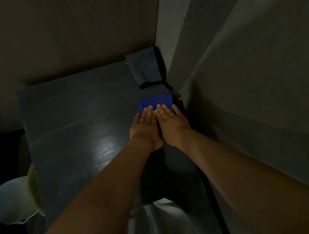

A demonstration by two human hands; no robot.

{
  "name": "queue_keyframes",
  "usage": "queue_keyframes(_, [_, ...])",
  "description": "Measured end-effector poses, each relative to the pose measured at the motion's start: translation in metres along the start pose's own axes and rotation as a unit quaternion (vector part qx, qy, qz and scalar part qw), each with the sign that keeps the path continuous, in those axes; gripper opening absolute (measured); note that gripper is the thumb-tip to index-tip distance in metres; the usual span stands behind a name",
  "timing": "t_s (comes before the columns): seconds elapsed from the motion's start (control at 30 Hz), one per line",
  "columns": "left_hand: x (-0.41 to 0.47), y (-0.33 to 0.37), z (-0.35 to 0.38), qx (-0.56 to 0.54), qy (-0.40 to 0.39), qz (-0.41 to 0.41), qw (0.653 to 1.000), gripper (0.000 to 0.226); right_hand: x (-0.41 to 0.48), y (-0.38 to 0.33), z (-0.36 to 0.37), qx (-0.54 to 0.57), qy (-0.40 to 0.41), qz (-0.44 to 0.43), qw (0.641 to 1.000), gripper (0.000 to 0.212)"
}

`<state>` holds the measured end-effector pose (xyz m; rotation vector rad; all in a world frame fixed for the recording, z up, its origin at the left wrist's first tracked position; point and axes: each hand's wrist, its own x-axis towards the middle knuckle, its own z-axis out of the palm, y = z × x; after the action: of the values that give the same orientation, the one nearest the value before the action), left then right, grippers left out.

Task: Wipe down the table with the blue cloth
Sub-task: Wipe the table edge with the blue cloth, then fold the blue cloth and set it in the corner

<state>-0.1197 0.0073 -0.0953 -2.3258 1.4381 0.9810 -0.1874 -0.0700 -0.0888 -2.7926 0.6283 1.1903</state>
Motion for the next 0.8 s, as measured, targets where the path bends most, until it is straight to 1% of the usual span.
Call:
queue_keyframes(0.13, [0.008, -0.008, -0.007, -0.002, 0.012, 0.005, 1.000, 0.093, 0.012, 0.002, -0.010, 0.013, 0.003, 0.002, 1.000, 0.070])
queue_keyframes(0.3, [0.016, -0.013, -0.007, -0.014, 0.031, 0.007, 0.999, 0.087, 0.017, 0.008, -0.012, 0.044, 0.037, -0.011, 0.998, 0.071])
queue_keyframes(0.37, [0.015, -0.015, -0.009, -0.052, 0.039, 0.015, 0.998, 0.082, 0.015, 0.011, -0.010, 0.086, 0.058, -0.024, 0.994, 0.067])
queue_keyframes(0.43, [0.014, -0.020, -0.011, -0.134, 0.078, 0.032, 0.987, 0.071, 0.015, 0.018, -0.008, 0.164, 0.096, -0.048, 0.981, 0.061])
queue_keyframes(0.5, [0.011, -0.027, -0.011, -0.213, 0.158, 0.052, 0.963, 0.058, 0.016, 0.023, -0.005, 0.263, 0.157, -0.070, 0.950, 0.052])
queue_keyframes(0.53, [0.010, -0.029, -0.011, -0.237, 0.201, 0.053, 0.949, 0.053, 0.015, 0.025, -0.004, 0.308, 0.194, -0.063, 0.929, 0.048])
queue_keyframes(0.57, [0.009, -0.031, -0.010, -0.258, 0.236, 0.042, 0.936, 0.049, 0.015, 0.026, -0.003, 0.342, 0.234, -0.036, 0.909, 0.043])
queue_keyframes(0.6, [0.010, -0.032, -0.009, -0.285, 0.258, 0.018, 0.923, 0.046, 0.015, 0.028, -0.001, 0.364, 0.271, 0.012, 0.891, 0.039])
queue_keyframes(0.63, [0.010, -0.033, -0.009, -0.318, 0.265, -0.016, 0.910, 0.043, 0.016, 0.029, 0.000, 0.380, 0.295, 0.072, 0.874, 0.035])
queue_keyframes(0.67, [0.010, -0.033, -0.009, -0.357, 0.259, -0.053, 0.896, 0.042, 0.018, 0.031, 0.002, 0.396, 0.298, 0.129, 0.859, 0.031])
queue_keyframes(0.73, [0.015, -0.033, -0.009, -0.424, 0.233, -0.113, 0.868, 0.039, 0.024, 0.035, 0.005, 0.422, 0.258, 0.204, 0.845, 0.024])
queue_keyframes(0.8, [0.020, -0.032, -0.010, -0.459, 0.219, -0.152, 0.847, 0.037, 0.032, 0.038, 0.005, 0.433, 0.201, 0.230, 0.848, 0.028])
